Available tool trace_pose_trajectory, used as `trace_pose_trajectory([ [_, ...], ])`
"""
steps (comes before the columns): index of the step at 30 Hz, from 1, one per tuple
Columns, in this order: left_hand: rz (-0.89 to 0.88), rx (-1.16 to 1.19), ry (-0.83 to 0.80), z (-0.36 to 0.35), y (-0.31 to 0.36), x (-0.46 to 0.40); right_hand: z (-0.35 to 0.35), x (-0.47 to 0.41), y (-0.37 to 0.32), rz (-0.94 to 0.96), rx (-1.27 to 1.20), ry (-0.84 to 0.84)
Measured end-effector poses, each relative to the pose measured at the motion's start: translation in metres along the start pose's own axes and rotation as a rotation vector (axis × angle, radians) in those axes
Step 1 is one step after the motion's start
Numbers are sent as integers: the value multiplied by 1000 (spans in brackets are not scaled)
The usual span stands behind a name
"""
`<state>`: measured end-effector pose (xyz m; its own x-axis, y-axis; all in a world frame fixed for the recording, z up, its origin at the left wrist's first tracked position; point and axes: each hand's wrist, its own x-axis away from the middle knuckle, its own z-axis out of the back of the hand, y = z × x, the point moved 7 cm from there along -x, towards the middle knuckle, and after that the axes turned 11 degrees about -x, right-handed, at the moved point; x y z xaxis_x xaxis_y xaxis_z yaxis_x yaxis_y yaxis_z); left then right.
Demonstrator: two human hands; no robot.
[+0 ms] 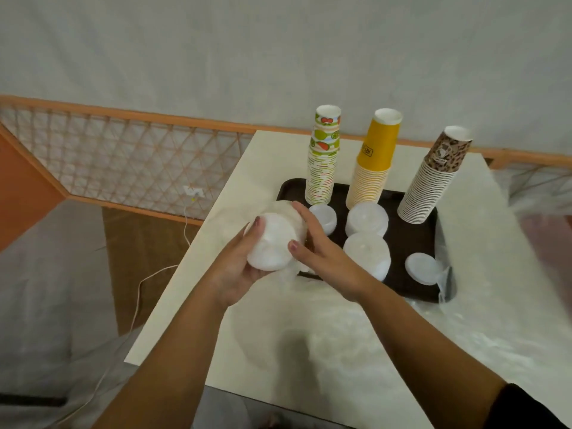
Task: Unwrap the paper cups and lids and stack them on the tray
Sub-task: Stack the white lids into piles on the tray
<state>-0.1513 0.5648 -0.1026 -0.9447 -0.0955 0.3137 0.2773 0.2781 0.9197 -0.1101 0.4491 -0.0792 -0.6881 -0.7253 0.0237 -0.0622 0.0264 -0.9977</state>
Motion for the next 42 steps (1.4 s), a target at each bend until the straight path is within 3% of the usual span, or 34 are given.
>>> trace_pose_trajectory([
  [6,197,219,-61,-43,-18,-11,56,34,-5,-40,564,129],
  [10,299,194,-139,-57,-31,-16,94,61,-16,13,622,368],
  [13,247,128,-174,-70,-32,-21,99,71,-29,76,617,368],
  [15,196,56,-102,-76,-27,-25,99,74,-38,118,608,365],
  [18,90,-106,0,-87,-17,-26,98,75,-43,101,610,367],
  [23,-161,-811,-288,-129,-24,-15,89,74,-40,41,615,283],
  [25,-205,-1046,-248,-137,-32,-15,88,75,-39,19,612,244],
  [27,-255,-1183,-252,-140,-40,-19,91,79,-45,10,710,194],
  [30,-223,-1231,-414,-136,-54,-22,106,87,-53,-70,805,162],
  [34,-216,-1164,-527,-134,-64,-24,118,97,-70,-39,707,181],
  [38,-208,-1165,-563,-132,-77,-28,126,105,-79,27,343,278],
  [42,-233,-1198,-529,-131,-71,-29,124,107,-57,-54,-15,267],
])
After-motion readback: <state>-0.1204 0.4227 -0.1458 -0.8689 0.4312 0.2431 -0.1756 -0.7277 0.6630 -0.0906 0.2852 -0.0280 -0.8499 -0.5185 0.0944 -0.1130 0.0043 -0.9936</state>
